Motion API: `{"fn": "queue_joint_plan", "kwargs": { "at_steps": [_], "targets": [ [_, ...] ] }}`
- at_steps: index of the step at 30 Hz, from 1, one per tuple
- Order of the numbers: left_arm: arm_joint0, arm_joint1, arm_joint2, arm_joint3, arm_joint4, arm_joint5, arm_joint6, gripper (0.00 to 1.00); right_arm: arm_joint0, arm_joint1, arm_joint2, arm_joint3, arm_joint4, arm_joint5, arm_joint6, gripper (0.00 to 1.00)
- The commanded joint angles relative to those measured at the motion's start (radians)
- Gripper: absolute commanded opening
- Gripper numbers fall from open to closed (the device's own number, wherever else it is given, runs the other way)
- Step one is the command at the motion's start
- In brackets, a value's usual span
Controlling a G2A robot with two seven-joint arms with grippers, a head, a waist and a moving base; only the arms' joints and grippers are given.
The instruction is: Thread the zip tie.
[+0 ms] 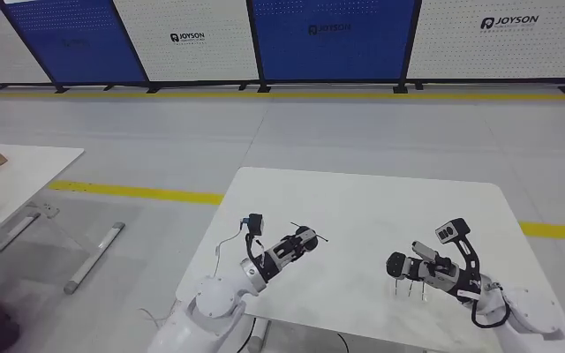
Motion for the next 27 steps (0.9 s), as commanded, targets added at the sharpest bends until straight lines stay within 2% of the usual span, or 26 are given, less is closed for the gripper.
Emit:
{"fn": "queue_joint_plan", "kwargs": {
  "at_steps": [1,3,14,19,22,23,25,27],
  "targets": [
    [-0.004,-0.001,0.015,0.024,0.041,-0.003,0.018,0.0,0.0,0.0,0.0,0.0,0.0,0.0,0.0,1.0],
    [-0.012,-0.001,0.036,0.041,0.073,0.005,0.018,0.0,0.0,0.0,0.0,0.0,0.0,0.0,0.0,1.0],
    [-0.012,-0.001,0.036,0.041,0.073,0.005,0.018,0.0,0.0,0.0,0.0,0.0,0.0,0.0,0.0,1.0],
    [-0.037,-0.007,0.072,0.066,0.036,-0.04,0.009,0.0,0.0,0.0,0.0,0.0,0.0,0.0,0.0,1.0],
    [-0.053,-0.012,0.095,0.097,0.043,-0.078,0.051,0.0,0.0,0.0,0.0,0.0,0.0,0.0,0.0,1.0],
    [-0.054,-0.014,0.103,0.109,0.095,-0.099,0.112,0.0,0.0,0.0,0.0,0.0,0.0,0.0,0.0,1.0],
    [-0.052,-0.019,0.13,0.123,0.133,-0.118,0.164,0.0,0.0,0.0,0.0,0.0,0.0,0.0,0.0,1.0],
    [-0.052,-0.019,0.13,0.123,0.133,-0.118,0.164,0.0,0.0,0.0,0.0,0.0,0.0,0.0,0.0,1.0]
  ]
}}
